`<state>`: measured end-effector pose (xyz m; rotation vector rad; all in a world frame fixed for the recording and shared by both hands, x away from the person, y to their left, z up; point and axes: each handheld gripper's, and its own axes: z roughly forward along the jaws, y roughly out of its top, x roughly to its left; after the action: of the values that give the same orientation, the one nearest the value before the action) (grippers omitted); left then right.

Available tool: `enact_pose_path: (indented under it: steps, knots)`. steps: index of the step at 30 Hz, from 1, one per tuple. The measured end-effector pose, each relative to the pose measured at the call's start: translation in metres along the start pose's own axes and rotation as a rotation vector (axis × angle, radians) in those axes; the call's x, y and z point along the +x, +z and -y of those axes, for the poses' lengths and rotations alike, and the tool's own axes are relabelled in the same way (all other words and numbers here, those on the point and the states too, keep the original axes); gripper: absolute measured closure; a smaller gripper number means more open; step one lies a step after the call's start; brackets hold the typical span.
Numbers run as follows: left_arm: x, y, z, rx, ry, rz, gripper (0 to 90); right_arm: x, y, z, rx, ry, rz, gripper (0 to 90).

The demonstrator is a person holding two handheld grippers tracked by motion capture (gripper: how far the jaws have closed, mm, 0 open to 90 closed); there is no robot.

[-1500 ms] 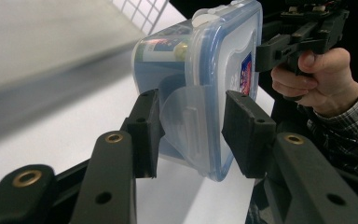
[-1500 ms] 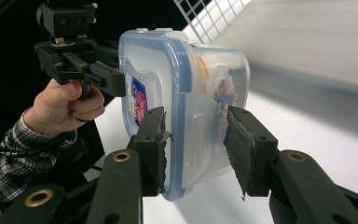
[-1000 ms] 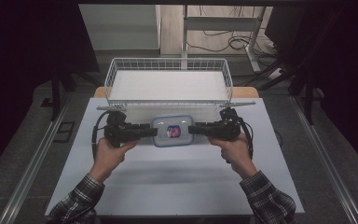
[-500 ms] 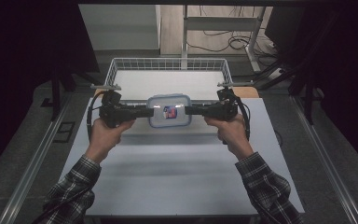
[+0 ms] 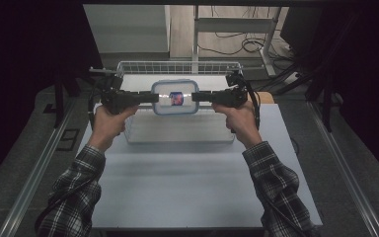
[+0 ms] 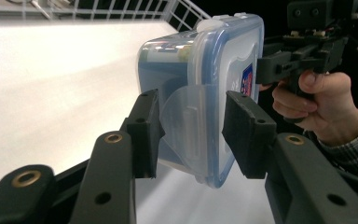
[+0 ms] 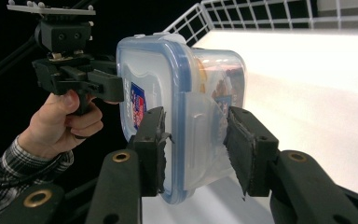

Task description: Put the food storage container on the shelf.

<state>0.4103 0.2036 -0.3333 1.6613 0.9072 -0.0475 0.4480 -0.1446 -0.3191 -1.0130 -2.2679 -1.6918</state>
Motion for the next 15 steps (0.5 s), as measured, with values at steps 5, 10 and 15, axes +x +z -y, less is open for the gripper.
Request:
enact_pose_path:
  steps: [5, 10, 15]
  knots:
    - [0.008, 0.006, -0.013, 0.002, -0.006, -0.009, 56.9, -0.01, 0.003, -0.011, -0.011, 0.017, -0.005, 58.2]
    - [0.018, 0.015, -0.017, 0.001, -0.027, -0.018, 56.6, -0.023, 0.007, -0.015, -0.011, 0.048, -0.005, 58.0]
    - [0.028, 0.023, -0.018, -0.018, -0.053, -0.013, 56.4, -0.035, 0.011, -0.018, -0.011, 0.077, 0.006, 57.9]
